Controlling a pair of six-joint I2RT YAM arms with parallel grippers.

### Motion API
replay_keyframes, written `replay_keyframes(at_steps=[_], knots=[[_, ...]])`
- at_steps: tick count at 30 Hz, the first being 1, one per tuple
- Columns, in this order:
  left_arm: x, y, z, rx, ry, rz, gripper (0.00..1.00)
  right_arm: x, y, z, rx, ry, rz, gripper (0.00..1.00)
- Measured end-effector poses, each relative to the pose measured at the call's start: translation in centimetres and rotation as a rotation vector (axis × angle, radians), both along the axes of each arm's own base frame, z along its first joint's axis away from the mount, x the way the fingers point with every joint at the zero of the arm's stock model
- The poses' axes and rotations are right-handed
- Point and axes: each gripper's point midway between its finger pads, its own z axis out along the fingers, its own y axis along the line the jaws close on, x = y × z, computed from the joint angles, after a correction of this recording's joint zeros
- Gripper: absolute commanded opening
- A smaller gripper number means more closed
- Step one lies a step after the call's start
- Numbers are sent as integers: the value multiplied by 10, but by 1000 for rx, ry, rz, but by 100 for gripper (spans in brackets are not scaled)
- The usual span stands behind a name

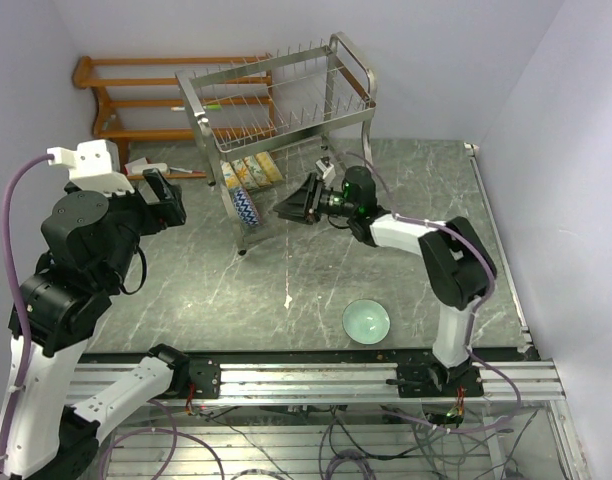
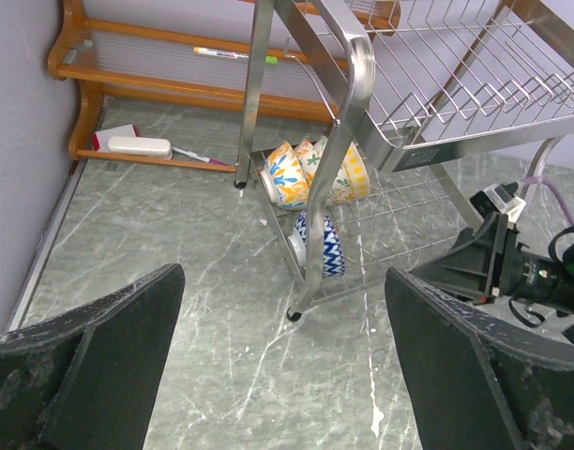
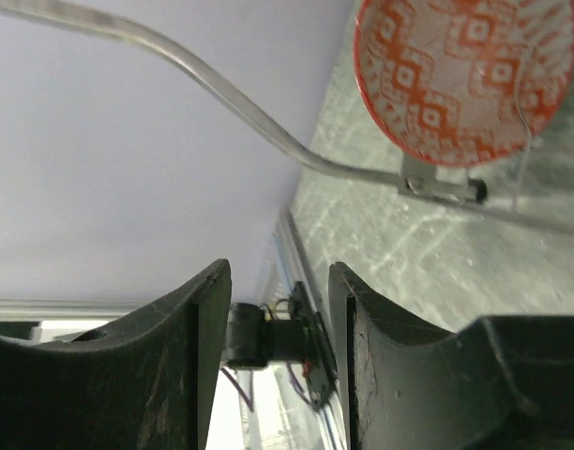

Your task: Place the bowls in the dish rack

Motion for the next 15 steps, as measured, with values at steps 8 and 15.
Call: replay_keyframes(at_steps=[8,15], knots=[[-3,-7,-3,-5,9,-45,100,-49,-27,-17,-381,-54,-115,48],[-14,-13,-9,-21,11,-105,100,-134,-62,-38,-766,-57,-142,48]])
